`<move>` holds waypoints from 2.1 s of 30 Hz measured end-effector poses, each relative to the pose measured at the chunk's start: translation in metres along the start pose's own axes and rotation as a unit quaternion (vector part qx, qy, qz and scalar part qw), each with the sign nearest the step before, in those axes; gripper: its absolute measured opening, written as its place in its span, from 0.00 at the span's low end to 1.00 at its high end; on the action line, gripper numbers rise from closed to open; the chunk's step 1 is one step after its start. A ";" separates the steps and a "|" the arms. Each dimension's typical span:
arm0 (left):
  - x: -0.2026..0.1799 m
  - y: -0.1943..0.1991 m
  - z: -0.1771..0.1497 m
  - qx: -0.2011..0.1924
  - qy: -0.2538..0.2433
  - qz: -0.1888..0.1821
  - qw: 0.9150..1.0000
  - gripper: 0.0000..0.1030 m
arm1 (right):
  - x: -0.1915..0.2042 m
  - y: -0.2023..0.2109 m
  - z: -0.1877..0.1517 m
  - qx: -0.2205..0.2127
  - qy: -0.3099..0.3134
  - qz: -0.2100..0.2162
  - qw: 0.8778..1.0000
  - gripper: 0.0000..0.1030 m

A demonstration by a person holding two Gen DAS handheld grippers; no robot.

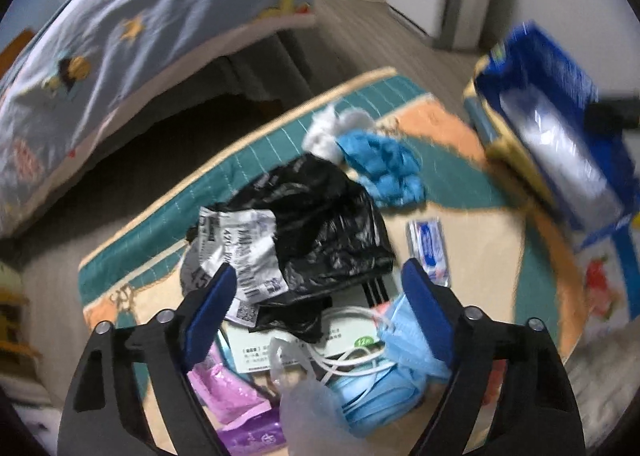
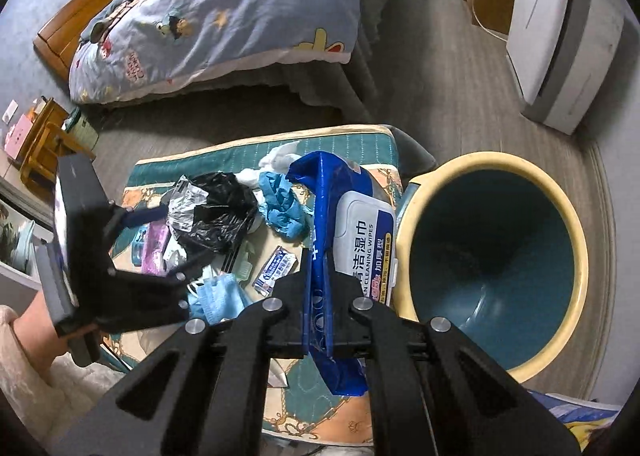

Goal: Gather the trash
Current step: 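Grasp the blue wet-wipes pack with the right tool while the left tool grasps the black plastic bag, then carry both items over the bucket and open both tools to drop them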

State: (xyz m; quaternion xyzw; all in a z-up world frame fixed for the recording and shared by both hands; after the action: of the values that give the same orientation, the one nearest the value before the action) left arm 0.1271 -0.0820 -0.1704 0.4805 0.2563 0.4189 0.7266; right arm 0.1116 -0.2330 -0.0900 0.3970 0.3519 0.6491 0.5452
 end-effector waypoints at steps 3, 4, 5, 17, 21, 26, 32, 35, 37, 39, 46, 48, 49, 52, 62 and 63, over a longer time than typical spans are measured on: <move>-0.004 -0.009 -0.005 0.018 -0.018 0.013 1.000 0.72 | -0.002 -0.001 0.000 -0.001 -0.004 0.000 1.000 0.04; -0.005 -0.014 -0.006 0.022 -0.027 0.020 0.999 0.70 | -0.002 -0.001 -0.001 -0.001 -0.007 0.002 1.000 0.04; -0.005 -0.017 -0.006 0.026 -0.034 0.027 0.999 0.65 | -0.002 -0.002 0.000 0.001 -0.010 0.005 1.000 0.04; 0.007 0.010 0.002 -0.015 -0.015 0.035 0.999 0.09 | -0.010 0.005 -0.002 -0.009 -0.020 0.010 1.000 0.04; 0.014 0.042 0.012 -0.052 0.026 0.025 0.998 0.05 | -0.013 0.011 -0.003 -0.018 -0.022 0.012 1.000 0.04; 0.011 0.081 0.029 -0.117 0.078 -0.012 0.990 0.04 | -0.034 0.023 -0.002 -0.036 -0.050 0.009 0.998 0.04; -0.032 0.101 0.056 -0.161 0.059 -0.054 0.984 0.04 | -0.083 0.046 0.002 -0.062 -0.103 -0.011 0.993 0.04; -0.065 0.104 0.069 -0.169 0.030 -0.075 0.982 0.04 | -0.113 0.055 0.003 -0.071 -0.133 -0.018 0.988 0.04; -0.083 0.105 0.078 -0.170 0.021 -0.091 0.981 0.04 | -0.133 0.058 0.002 -0.072 -0.158 -0.022 0.985 0.04; -0.097 0.104 0.085 -0.173 0.020 -0.113 0.978 0.04 | -0.153 0.059 0.002 -0.076 -0.183 -0.024 0.980 0.04; -0.168 0.081 0.111 -0.150 -0.012 -0.178 0.972 0.04 | -0.187 0.040 -0.005 -0.052 -0.218 -0.046 0.973 0.04; -0.183 0.072 0.117 -0.144 -0.023 -0.183 0.972 0.04 | -0.191 0.032 -0.008 -0.041 -0.221 -0.056 0.973 0.04; -0.191 0.067 0.122 -0.140 -0.029 -0.186 0.972 0.04 | -0.194 0.029 -0.011 -0.036 -0.224 -0.060 0.972 0.04; -0.205 0.055 0.130 -0.132 -0.042 -0.182 0.974 0.04 | -0.203 0.020 -0.017 -0.024 -0.236 -0.072 0.969 0.05; -0.195 0.045 0.135 -0.135 -0.032 -0.158 0.978 0.48 | -0.213 0.022 -0.019 -0.033 -0.254 -0.085 0.963 0.37; -0.192 0.047 0.134 -0.138 -0.025 -0.156 0.978 0.52 | -0.213 0.023 -0.019 -0.034 -0.254 -0.083 0.963 0.40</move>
State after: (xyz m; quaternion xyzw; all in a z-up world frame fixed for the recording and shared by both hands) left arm 0.1150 -0.3022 -0.0789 0.3400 0.2492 0.3193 0.8488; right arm 0.1043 -0.4470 -0.1058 0.4995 0.2112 0.4907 0.6820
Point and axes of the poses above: each gripper's, at about its wrist camera, not at the fingertips, and y roughly against the way its jaws point, x to its left, z to its top, the point moved 7 cm from there along -y, roughly the way its jaws point, and after that the axes turned 6 degrees about -z, right-handed, at the moved point
